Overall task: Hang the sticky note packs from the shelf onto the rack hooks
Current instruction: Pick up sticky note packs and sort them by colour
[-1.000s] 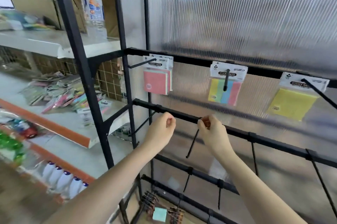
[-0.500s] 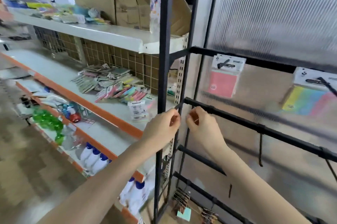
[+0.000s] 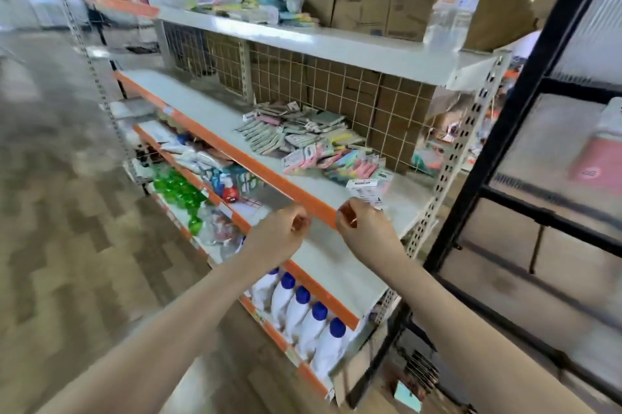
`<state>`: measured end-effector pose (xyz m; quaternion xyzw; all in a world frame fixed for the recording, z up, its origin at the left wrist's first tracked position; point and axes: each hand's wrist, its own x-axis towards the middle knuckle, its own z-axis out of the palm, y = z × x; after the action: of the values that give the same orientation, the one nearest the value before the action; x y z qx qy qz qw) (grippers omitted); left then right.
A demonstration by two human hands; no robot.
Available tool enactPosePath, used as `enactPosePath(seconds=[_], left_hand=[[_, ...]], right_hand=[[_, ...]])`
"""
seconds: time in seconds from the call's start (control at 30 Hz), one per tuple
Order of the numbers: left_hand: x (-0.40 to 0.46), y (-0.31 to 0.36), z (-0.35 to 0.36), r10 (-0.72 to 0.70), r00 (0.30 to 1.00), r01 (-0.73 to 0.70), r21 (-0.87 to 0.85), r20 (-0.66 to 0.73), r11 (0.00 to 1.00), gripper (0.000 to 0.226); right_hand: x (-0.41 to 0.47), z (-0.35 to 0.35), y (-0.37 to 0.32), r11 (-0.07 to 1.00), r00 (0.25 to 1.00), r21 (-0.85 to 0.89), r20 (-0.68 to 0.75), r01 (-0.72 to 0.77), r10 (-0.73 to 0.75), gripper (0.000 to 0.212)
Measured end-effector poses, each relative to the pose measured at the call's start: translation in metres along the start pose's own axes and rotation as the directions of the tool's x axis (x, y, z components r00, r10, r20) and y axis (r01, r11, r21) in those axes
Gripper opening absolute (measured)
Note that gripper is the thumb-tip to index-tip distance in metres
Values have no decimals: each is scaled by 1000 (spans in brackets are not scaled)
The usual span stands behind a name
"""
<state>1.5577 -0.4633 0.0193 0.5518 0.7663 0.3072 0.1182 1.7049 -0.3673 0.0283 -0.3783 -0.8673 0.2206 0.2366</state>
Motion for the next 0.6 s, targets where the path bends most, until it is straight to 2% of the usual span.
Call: enactPosePath(seconds=[0.33,0.6], left_hand=[[37,-103,-15,-225,974,225,47,1,973,20],[124,-166,-29,-241,970,242,87,-24,966,21]], right_hand=[[83,83,-26,991,993,-130,116,31,-16,19],[206,146,-29,988,985,-127,160,83,-62,22]])
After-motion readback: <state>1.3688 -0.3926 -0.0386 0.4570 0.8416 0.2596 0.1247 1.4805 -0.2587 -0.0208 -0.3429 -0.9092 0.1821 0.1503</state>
